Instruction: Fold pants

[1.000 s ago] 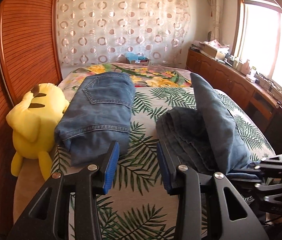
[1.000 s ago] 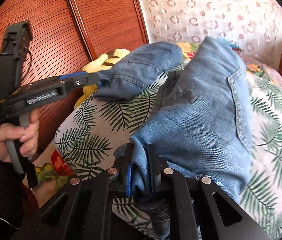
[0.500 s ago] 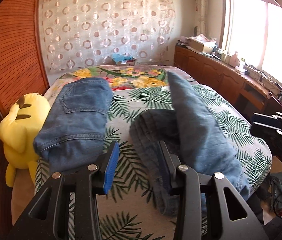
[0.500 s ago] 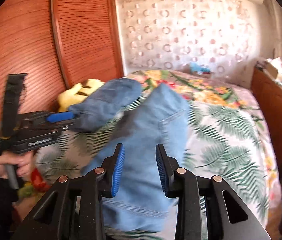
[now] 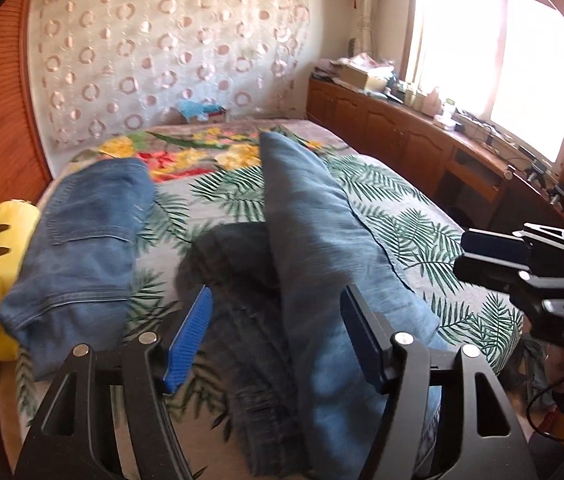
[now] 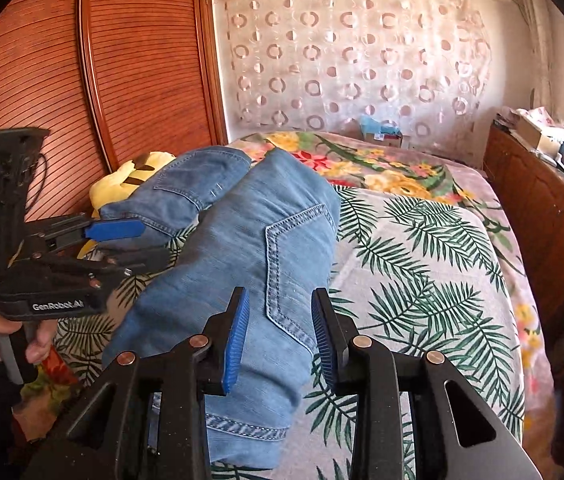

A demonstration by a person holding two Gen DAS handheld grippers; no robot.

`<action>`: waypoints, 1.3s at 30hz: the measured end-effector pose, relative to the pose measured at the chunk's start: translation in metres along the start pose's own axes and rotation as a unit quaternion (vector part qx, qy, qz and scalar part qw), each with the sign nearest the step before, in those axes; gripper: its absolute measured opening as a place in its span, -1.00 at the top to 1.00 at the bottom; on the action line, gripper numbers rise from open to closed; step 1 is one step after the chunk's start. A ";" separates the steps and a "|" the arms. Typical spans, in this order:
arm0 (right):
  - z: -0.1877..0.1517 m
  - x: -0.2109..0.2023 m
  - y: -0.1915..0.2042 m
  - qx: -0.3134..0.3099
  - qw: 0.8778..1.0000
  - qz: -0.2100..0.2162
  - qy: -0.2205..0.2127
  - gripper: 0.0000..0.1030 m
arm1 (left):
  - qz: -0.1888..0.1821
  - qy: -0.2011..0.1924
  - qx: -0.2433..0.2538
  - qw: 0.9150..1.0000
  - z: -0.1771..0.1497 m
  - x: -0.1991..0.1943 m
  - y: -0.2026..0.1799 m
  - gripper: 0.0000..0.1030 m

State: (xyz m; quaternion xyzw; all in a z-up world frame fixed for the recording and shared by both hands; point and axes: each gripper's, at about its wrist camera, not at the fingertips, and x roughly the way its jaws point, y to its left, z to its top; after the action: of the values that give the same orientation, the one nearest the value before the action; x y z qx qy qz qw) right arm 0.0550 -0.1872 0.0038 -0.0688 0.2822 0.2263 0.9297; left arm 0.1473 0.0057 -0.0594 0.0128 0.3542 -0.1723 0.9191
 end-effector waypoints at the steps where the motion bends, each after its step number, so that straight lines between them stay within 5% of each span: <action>1: 0.000 -0.002 -0.001 0.000 1.000 0.000 0.001 0.36 | -0.003 0.004 0.001 1.000 0.002 0.006 -0.001 -0.31; 4: 0.001 0.001 -0.007 0.004 1.000 0.000 0.003 0.35 | -0.004 0.012 0.003 1.000 0.005 0.020 -0.004 -0.29; 9: 0.001 0.007 -0.013 0.007 1.000 -0.006 0.004 0.35 | -0.034 0.032 0.005 0.999 0.006 0.036 -0.008 0.22; 11: 0.002 0.008 -0.015 0.008 1.000 -0.008 0.004 0.35 | -0.040 0.034 0.013 0.999 0.003 0.035 -0.011 0.79; 18: 0.009 0.020 -0.019 0.013 1.000 0.009 0.003 0.35 | -0.020 0.015 0.004 1.000 -0.012 0.001 0.003 0.87; 29: 0.017 0.087 -0.001 -0.009 0.998 0.047 0.027 0.33 | 0.011 0.053 -0.005 0.999 -0.034 0.034 0.017 0.87; 39: 0.019 0.110 -0.023 0.014 0.998 0.054 0.042 -0.16 | 0.019 0.056 0.000 0.998 -0.039 0.035 0.012 0.86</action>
State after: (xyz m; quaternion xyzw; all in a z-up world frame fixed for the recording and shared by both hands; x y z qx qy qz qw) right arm 0.1564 -0.1611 -0.0420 -0.0500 0.3271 0.2696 0.9043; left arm 0.1503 0.0118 -0.1131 0.0294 0.4047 -0.1539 0.9009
